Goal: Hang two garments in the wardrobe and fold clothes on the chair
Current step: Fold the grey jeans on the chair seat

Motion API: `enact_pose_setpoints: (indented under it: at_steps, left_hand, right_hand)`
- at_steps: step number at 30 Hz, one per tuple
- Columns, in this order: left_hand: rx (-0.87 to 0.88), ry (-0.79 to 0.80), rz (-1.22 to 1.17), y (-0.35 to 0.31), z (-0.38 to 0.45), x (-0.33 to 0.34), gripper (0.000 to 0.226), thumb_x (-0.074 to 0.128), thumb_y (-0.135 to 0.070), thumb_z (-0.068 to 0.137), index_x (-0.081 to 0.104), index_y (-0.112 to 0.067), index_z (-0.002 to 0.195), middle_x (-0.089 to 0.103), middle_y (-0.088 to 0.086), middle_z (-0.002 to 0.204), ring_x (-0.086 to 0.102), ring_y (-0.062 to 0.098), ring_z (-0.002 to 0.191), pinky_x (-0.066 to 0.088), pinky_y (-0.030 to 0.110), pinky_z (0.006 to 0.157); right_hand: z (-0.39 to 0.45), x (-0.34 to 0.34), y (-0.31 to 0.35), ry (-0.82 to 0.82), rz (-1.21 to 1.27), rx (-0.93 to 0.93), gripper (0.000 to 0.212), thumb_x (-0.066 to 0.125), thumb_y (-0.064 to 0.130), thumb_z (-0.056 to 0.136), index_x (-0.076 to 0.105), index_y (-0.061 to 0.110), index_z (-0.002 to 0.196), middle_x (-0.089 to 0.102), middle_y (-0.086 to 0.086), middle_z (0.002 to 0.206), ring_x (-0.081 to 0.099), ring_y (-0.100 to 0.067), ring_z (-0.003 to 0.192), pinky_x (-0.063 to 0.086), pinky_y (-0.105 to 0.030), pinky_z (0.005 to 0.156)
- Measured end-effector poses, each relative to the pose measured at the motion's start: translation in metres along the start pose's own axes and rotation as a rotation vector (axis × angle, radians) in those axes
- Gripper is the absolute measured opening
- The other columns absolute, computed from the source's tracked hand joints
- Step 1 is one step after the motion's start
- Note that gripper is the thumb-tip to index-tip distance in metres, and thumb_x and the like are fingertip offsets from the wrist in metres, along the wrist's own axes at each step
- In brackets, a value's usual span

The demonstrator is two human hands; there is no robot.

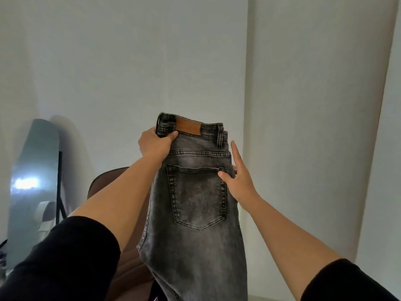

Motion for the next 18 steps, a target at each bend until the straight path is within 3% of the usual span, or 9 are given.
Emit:
enact_pose_setpoints:
  at_steps: [3,5,7,10,13,15,18]
  left_hand:
    - [-0.017,0.08,0.02,0.005,0.01,0.001,0.051,0.073,-0.043,0.076,0.057,-0.021,0.119,0.064,0.005,0.116,0.058,0.023,0.11,0.046,0.035,0.097]
    - [-0.04,0.185,0.026,0.017,0.011,0.004,0.082,0.072,-0.052,0.073,0.029,-0.033,0.14,0.05,0.009,0.133,0.05,0.028,0.121,0.042,0.042,0.103]
    - [-0.035,0.287,0.032,0.032,-0.002,0.006,0.1,0.072,-0.06,0.068,0.008,-0.046,0.143,0.036,0.012,0.143,0.041,0.03,0.129,0.038,0.047,0.107]
    - [-0.13,0.55,-0.077,0.069,-0.045,0.023,0.118,0.071,-0.067,0.059,-0.009,-0.05,0.143,0.03,-0.001,0.151,0.039,0.021,0.132,0.034,0.039,0.109]
    - [-0.192,0.713,-0.106,0.11,-0.091,0.035,0.11,0.07,-0.048,0.071,-0.012,-0.048,0.144,0.029,-0.011,0.149,0.04,0.009,0.125,0.035,0.029,0.105]
    - [-0.126,0.737,-0.132,0.118,-0.106,0.039,0.106,0.073,-0.037,0.074,-0.006,-0.047,0.145,0.027,-0.015,0.149,0.039,0.004,0.128,0.034,0.028,0.107]
    - [0.082,0.714,-0.125,0.097,-0.103,0.037,0.082,0.07,-0.022,0.083,0.019,-0.049,0.141,0.033,-0.022,0.145,0.037,-0.003,0.13,0.031,0.022,0.109]
  right_hand:
    - [0.006,-0.001,-0.001,-0.038,0.122,0.033,0.078,0.054,0.0,0.092,0.021,0.05,0.143,0.052,0.038,0.105,0.058,0.017,0.092,0.05,-0.013,0.084]
    - [0.01,0.0,0.003,-0.064,0.182,0.038,0.078,0.053,-0.003,0.092,0.024,0.048,0.143,0.054,0.041,0.1,0.056,0.014,0.099,0.052,-0.018,0.082]
    - [0.017,0.001,0.011,-0.094,0.239,0.03,0.078,0.051,-0.007,0.091,0.028,0.047,0.142,0.058,0.028,0.117,0.061,0.005,0.1,0.052,-0.028,0.089]
    - [0.028,0.001,0.024,-0.151,0.29,0.007,0.075,0.05,-0.009,0.09,0.033,0.044,0.141,0.048,0.008,0.141,0.058,-0.004,0.112,0.051,-0.027,0.094]
    - [0.041,-0.004,0.035,-0.211,0.31,0.009,0.069,0.047,-0.009,0.09,0.04,0.038,0.14,0.05,0.007,0.138,0.061,-0.002,0.097,0.054,-0.024,0.087]
    - [0.048,-0.005,0.035,-0.22,0.271,0.047,0.066,0.046,-0.008,0.09,0.044,0.037,0.138,0.053,0.005,0.134,0.063,-0.005,0.088,0.054,-0.026,0.084]
    - [0.054,-0.006,0.022,-0.173,0.179,0.118,0.059,0.044,-0.004,0.092,0.047,0.036,0.136,0.049,0.002,0.14,0.06,-0.019,0.11,0.051,-0.031,0.095]
Point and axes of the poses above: each hand's wrist, its own z-axis towards the middle knuckle, its own x-axis out of the palm, y = z × x, the point moved 9 cm from there along z, towards the middle knuckle
